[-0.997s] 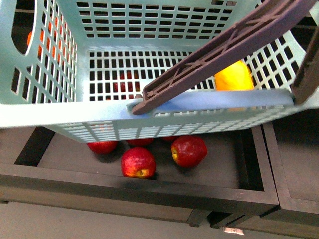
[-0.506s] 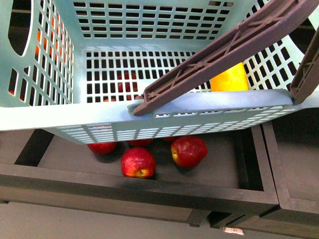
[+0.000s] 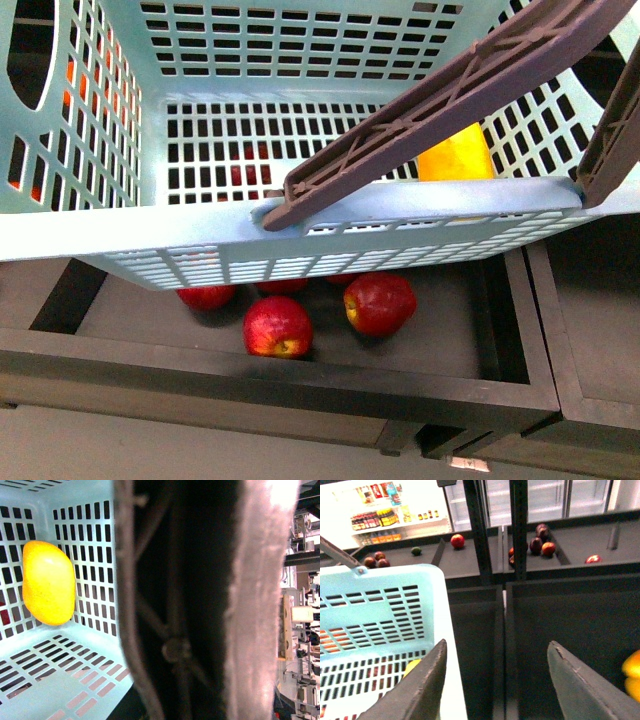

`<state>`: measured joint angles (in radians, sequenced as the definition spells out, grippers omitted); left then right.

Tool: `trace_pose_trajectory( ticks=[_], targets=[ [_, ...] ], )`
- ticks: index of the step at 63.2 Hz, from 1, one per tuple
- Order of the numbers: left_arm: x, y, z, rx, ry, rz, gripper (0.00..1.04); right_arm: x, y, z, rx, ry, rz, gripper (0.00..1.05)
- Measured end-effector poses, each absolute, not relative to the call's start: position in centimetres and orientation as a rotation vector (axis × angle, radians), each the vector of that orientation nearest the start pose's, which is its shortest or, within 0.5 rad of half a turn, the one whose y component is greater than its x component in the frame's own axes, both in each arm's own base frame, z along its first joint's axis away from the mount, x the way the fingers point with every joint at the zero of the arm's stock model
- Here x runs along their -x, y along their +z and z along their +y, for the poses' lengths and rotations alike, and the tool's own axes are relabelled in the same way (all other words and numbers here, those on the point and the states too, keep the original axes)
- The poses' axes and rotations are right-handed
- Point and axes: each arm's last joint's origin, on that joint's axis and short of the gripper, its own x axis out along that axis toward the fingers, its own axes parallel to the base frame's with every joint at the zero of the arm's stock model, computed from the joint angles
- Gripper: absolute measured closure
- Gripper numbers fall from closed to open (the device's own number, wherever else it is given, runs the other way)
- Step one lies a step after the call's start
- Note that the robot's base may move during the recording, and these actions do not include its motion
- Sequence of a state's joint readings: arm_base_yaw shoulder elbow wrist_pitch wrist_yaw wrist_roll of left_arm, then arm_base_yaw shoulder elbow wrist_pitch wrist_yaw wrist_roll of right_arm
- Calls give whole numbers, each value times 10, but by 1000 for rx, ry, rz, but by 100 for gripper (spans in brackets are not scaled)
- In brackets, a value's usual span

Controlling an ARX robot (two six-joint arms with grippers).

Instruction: Pick mango and avocado into basket

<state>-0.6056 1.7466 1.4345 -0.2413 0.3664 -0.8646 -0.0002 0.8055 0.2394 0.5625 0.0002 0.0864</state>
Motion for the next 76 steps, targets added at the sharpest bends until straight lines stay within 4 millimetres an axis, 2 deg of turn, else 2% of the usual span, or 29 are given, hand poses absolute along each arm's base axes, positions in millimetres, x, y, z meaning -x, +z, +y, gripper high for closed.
trace_pose_trajectory(
  ticks=[11,17,30,33,54,58,67,69,76],
  targets=[
    [-321,296,-235,705,-638,939,92,-161,199,0,-29,-1,11,80],
    [-322,296,-235,704,-637,938,92,-152,193,0,-18,0,8,101],
    [-322,296,-235,704,-635,937,92,-141,184,0,-8,0,10,103],
    [-322,296,-235,703,-636,937,92,-140,183,0,-6,0,10,99],
    [-322,296,-235,704,-636,937,92,-138,183,0,-6,0,3,46],
    [-322,296,-235,705,-636,938,92,-138,183,0,-6,0,3,32],
    [-322,296,-235,704,-636,937,92,-138,183,0,-6,0,3,10],
    [-322,296,-235,704,-636,937,92,-138,183,0,-6,0,3,7],
    [-322,296,-235,705,-636,937,92,-138,183,0,-6,0,3,9]
  ],
)
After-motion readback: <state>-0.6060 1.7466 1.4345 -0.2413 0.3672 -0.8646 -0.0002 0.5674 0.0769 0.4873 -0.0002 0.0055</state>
